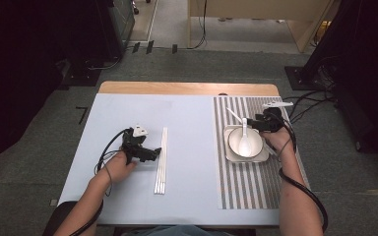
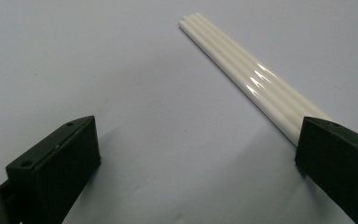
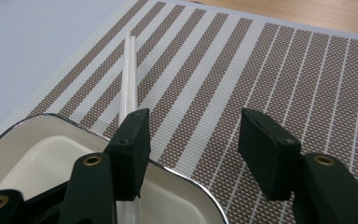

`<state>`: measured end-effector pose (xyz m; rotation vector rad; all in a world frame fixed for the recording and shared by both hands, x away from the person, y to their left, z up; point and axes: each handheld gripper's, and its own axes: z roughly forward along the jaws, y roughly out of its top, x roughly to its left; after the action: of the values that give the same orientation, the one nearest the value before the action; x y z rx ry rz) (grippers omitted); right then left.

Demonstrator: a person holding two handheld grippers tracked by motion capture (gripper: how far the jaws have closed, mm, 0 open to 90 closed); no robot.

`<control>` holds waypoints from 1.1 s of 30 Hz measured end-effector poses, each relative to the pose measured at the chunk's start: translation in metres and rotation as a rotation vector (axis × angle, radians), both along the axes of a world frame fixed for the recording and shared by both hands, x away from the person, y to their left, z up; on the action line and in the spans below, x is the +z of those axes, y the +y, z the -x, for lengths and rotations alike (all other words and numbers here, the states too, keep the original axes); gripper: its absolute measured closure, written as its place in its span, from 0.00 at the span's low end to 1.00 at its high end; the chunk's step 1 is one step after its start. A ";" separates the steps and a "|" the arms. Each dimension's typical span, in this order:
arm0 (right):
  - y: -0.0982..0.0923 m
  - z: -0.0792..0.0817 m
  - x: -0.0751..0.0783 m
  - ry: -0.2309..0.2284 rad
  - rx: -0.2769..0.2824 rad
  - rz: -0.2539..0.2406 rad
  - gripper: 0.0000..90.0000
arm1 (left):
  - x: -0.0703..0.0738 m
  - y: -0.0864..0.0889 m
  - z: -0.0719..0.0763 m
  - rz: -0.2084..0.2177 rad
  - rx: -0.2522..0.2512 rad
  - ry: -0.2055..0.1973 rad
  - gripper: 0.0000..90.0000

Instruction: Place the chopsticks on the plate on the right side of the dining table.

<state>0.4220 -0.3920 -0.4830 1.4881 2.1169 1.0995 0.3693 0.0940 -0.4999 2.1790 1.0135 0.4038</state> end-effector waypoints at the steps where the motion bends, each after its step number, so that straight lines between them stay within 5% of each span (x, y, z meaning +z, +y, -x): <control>1: 0.000 0.000 0.000 0.001 -0.001 -0.001 0.49 | 0.000 0.000 0.000 0.000 0.000 0.000 0.00; 33: 0.003 0.000 0.001 0.002 0.010 0.015 0.50 | 0.000 0.000 0.000 0.000 0.000 0.000 0.00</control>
<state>0.4223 -0.3886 -0.4818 1.4740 2.1314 1.0844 0.3693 0.0940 -0.4999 2.1791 1.0135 0.4039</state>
